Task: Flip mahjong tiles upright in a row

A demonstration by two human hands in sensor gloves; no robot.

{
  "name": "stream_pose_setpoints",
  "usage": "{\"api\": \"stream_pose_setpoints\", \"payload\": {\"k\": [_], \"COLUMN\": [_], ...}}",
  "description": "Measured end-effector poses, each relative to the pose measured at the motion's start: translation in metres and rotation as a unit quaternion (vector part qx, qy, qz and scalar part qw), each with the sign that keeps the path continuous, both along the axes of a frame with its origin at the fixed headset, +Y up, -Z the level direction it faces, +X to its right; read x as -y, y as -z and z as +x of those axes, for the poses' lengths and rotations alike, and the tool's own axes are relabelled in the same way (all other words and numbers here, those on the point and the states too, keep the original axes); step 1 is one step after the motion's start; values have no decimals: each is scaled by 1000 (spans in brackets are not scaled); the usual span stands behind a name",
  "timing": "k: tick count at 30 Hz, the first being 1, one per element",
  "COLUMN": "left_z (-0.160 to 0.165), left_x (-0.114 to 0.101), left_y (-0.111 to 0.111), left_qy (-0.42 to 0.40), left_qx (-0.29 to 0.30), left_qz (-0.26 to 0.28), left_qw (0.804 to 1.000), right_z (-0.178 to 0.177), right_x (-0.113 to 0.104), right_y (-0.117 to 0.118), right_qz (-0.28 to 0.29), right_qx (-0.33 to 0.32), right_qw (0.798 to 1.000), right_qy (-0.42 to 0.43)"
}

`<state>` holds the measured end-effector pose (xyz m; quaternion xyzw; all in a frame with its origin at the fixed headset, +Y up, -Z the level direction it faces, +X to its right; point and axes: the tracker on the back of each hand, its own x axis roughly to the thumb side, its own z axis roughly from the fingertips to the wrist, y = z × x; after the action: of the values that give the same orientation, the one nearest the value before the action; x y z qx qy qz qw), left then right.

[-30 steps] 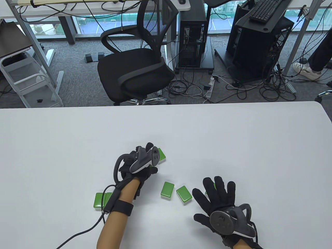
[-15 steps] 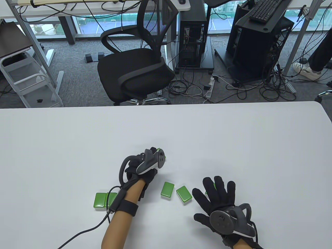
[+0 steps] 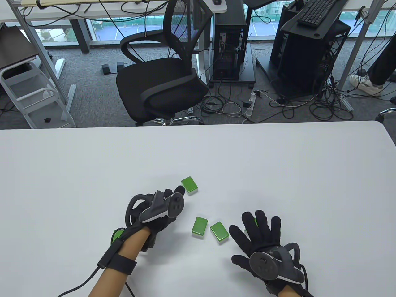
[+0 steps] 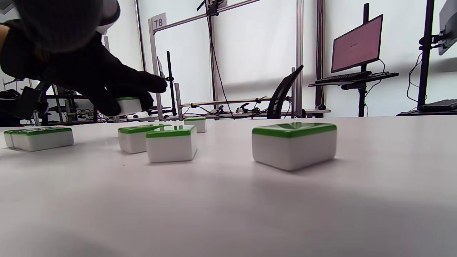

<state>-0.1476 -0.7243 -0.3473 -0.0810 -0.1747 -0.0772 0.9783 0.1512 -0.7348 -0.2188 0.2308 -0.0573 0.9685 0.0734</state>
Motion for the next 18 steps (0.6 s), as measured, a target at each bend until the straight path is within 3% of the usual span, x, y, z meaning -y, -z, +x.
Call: {"api": "stream_pose_setpoints", "payload": {"k": [10, 18], "left_z": [-29, -43], "left_x": [-4, 13], "left_y": [-43, -53], "left_qy": [8, -9], "left_qx": [93, 115], "left_qz": [-71, -45], "left_qw": [993, 992], "right_z": [-1, -4], "right_x": [1, 2], "right_y": [0, -1], "right_qz": [-6, -10], "right_qx": [2, 0], "right_qw": [1000, 1000], "right_qy": [-7, -14]}}
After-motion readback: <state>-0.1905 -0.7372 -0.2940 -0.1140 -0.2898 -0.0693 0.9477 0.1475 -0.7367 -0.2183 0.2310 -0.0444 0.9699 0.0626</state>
